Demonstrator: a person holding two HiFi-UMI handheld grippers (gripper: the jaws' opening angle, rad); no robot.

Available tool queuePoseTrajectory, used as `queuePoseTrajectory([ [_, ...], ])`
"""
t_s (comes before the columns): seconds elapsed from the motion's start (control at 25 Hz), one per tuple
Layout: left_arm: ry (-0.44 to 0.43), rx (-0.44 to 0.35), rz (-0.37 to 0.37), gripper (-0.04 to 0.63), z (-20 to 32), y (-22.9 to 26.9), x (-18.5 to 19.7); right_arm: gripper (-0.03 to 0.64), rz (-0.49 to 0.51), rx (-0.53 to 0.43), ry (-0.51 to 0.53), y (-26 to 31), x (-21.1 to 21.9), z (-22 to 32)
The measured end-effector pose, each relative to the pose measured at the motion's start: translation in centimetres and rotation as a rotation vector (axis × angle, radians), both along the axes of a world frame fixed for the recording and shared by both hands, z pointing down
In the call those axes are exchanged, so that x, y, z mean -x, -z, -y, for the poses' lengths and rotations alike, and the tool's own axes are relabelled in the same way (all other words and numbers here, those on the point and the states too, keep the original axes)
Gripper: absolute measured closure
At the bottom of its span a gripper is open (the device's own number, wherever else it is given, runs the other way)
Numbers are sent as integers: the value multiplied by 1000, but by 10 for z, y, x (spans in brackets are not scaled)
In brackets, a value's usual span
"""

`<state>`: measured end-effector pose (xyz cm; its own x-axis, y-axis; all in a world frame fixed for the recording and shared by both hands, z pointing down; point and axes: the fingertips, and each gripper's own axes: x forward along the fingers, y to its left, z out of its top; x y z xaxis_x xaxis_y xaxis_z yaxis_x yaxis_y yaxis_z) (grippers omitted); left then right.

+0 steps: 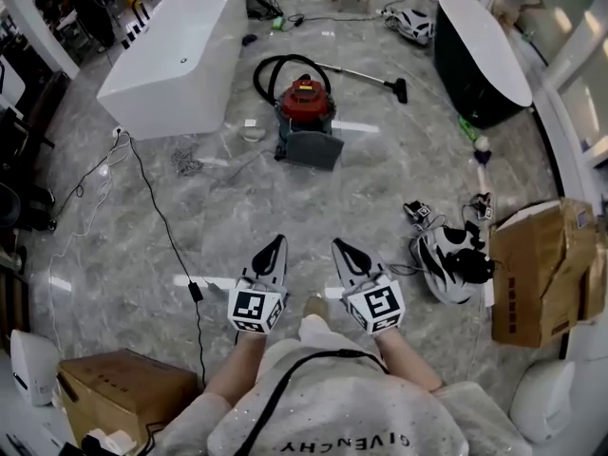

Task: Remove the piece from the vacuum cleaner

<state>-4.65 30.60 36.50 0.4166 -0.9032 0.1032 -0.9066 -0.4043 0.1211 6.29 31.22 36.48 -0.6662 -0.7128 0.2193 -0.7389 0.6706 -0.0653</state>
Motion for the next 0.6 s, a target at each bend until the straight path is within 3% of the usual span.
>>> queuePoseTrajectory([
  [0.6, -9, 10, 15, 574, 39, -7, -9, 603, 17, -15, -8, -2, -4, 36],
])
